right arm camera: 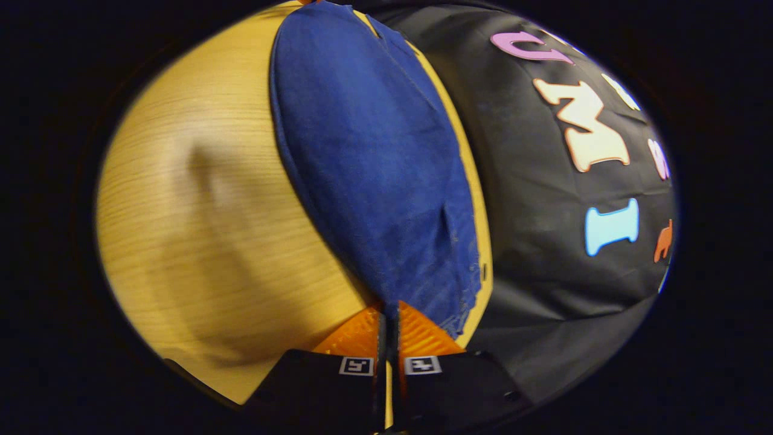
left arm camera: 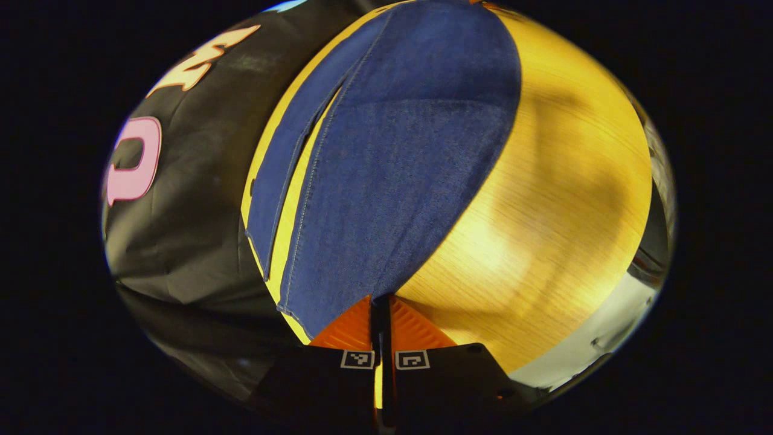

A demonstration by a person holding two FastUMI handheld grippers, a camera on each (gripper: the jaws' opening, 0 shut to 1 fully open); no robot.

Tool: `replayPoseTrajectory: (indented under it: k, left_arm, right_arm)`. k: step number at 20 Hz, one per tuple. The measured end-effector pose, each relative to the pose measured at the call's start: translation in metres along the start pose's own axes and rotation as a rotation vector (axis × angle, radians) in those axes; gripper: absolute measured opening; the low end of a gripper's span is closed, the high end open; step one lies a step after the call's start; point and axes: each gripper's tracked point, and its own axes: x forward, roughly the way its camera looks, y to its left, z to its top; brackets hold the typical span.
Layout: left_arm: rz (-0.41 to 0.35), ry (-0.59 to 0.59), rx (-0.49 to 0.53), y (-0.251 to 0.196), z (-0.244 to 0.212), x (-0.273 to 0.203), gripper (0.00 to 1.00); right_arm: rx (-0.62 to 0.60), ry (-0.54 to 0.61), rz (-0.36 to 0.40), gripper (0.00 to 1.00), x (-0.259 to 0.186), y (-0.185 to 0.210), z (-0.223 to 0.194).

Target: Grasp the waist and the cuffs of the jeans and fold them to make the two legs overlap; first hold the waist and fold one-third of the jeans toward the cuffs, then hold the cuffs and fold the remaining one-third in the same direction to finish folding.

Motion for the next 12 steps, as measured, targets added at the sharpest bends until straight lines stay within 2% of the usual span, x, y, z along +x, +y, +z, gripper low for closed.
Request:
replayPoseTrajectory:
  k: [3,8,12]
  left_arm:
    - [-0.028,0.038,-0.141,-0.003,0.0,-0.004,0.0]
    - [0.006,0.056,-0.273,0.008,0.008,-0.008,0.0]
    - [0.047,0.033,-0.369,0.033,0.02,-0.015,0.0]
  right_arm:
    - [0.197,0.016,0.014,0.04,-0.016,0.002,-0.004]
    - [0.276,-0.036,-0.066,0.04,-0.043,-0.021,0.011]
    - [0.389,-0.07,-0.161,0.04,-0.05,-0.064,0.027]
